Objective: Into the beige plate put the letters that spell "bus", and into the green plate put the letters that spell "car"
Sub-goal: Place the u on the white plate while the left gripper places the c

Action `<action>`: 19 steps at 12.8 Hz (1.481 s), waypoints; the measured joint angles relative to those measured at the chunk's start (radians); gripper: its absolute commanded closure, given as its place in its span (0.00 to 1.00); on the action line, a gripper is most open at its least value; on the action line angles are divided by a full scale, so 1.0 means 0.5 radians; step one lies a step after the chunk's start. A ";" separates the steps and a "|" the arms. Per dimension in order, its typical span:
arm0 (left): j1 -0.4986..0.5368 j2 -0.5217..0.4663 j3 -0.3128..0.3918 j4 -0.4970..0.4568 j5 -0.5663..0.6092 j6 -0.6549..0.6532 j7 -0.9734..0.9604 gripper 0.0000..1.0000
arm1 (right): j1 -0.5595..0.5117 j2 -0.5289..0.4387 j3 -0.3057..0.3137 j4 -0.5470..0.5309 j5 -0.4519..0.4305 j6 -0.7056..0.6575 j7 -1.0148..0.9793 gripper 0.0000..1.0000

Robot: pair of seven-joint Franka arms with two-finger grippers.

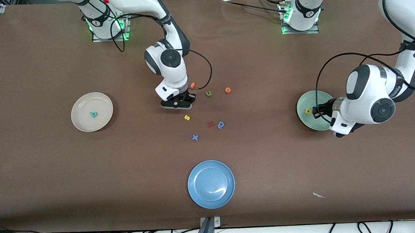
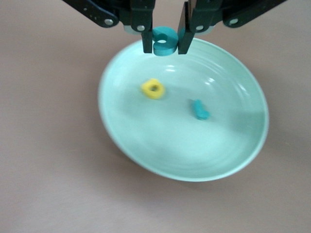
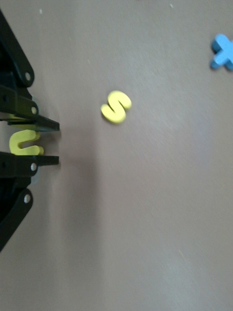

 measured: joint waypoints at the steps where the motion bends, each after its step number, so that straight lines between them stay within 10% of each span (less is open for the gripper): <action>1: 0.028 0.011 0.000 -0.054 0.057 0.012 0.030 0.85 | 0.000 -0.055 -0.060 0.002 -0.001 -0.108 -0.112 1.00; 4: 0.053 0.058 0.000 -0.203 0.100 0.165 0.036 0.68 | -0.003 -0.285 -0.337 0.010 0.000 -0.506 -0.593 1.00; 6: 0.064 0.076 0.000 -0.259 0.100 0.228 0.037 0.00 | -0.010 -0.418 -0.556 0.005 0.001 -0.715 -0.970 1.00; 10: 0.078 0.068 -0.008 -0.212 0.100 0.250 0.037 0.00 | -0.021 -0.532 -0.949 -0.083 0.003 -0.870 -1.669 1.00; 16: 0.086 -0.062 -0.204 0.361 0.100 0.018 0.056 0.00 | -0.029 -0.749 -1.225 -0.754 0.006 -0.244 -2.183 1.00; 18: 0.078 -0.081 -0.238 0.598 0.100 -0.175 0.168 0.00 | -0.027 -0.775 -1.231 -0.910 0.006 -0.051 -2.211 0.85; 19: 0.079 -0.083 -0.252 0.700 0.100 -0.239 0.228 0.00 | -0.024 -0.779 -1.231 -0.955 0.006 0.012 -2.211 0.60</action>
